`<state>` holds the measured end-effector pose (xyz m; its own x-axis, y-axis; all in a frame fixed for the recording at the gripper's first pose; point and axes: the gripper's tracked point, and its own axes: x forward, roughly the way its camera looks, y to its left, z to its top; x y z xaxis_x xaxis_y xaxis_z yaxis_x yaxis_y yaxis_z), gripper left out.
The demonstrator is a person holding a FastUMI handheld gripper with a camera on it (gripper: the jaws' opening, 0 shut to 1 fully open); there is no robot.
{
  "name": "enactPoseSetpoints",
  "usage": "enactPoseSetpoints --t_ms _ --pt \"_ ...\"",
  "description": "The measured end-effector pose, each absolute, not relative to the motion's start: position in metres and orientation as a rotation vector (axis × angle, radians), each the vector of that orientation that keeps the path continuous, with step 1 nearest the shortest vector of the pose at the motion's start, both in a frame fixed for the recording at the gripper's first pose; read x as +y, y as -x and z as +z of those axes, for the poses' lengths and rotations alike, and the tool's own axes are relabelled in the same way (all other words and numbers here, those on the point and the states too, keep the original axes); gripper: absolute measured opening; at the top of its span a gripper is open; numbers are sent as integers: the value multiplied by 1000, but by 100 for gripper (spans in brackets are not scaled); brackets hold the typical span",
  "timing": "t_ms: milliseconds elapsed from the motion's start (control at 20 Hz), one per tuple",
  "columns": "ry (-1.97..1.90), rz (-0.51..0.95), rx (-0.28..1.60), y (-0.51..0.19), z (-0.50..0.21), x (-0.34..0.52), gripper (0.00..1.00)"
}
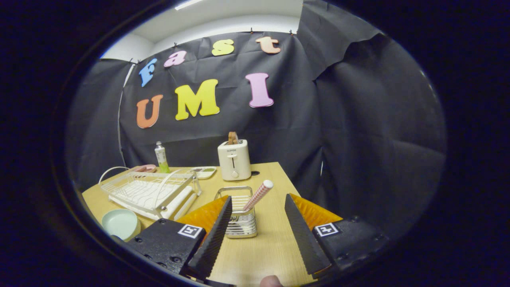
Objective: Take the plate from the dish rack, then take the spoon from the basket and place it into the plate.
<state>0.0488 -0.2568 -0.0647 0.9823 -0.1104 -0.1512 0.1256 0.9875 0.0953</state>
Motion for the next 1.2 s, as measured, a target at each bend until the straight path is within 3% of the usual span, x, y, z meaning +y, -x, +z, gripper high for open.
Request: enactPoseSetpoints --t_ms 250,350,600,800,1200 --pt "-85 -40 179 -79 -66 -250 82" --pt "-74 -22 194 -86 -66 -242 70" --pt "-102 8 190 -90 -55 -228 23" --pt "-125 -5 186 -87 -45 -229 14" --pt "-68 -54 113 -60 8 -224 11"
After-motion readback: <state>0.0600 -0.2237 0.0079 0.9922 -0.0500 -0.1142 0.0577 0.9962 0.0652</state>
